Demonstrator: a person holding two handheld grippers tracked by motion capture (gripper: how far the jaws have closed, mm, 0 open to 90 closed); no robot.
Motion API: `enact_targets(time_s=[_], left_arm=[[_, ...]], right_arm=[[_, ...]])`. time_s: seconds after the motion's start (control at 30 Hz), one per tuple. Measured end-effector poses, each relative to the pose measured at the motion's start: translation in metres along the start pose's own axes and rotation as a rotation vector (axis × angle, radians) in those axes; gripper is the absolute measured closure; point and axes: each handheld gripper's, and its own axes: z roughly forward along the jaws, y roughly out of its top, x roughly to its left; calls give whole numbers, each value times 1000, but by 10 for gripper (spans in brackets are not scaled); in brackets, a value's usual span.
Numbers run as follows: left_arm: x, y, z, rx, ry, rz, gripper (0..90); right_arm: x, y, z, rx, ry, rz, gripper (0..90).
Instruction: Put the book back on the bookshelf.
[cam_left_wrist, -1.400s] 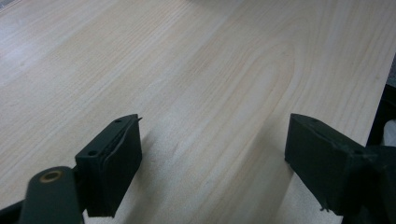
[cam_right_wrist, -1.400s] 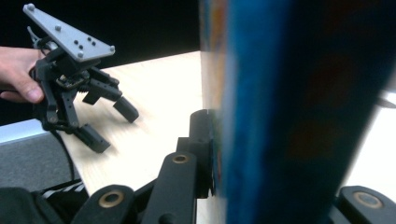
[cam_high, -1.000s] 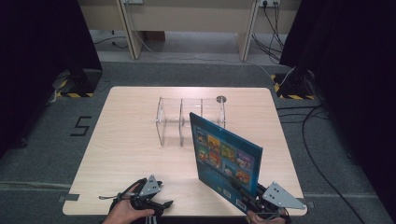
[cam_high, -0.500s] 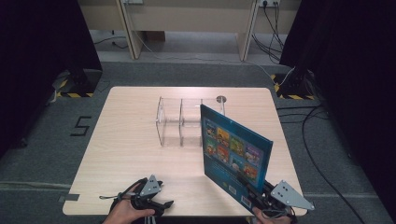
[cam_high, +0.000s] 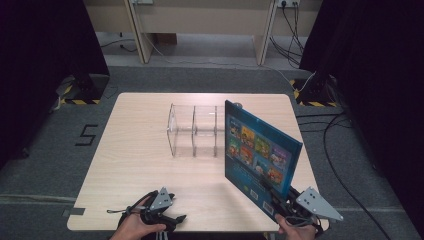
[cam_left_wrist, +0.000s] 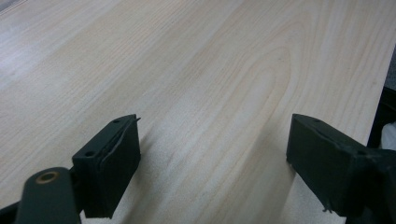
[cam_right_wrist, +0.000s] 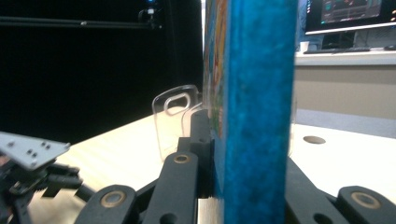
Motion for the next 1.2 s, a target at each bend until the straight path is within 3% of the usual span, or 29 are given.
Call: enact_targets(time_s=[0.3, 0.73, 0.97, 1.2], left_arm=[[0, 0, 1, -2, -6, 4, 148], [-1, 0, 2, 1, -6, 4, 132], [-1, 0, 2, -2, -7, 6, 131], [-1, 2, 3, 2, -10, 10, 121]], right_arm=[[-14, 16, 19, -38, -48, -12, 824], [-29, 21, 48, -53, -109, 7, 824], [-29, 23, 67, -51, -130, 1, 824], [-19, 22, 100, -40, -170, -19, 824]])
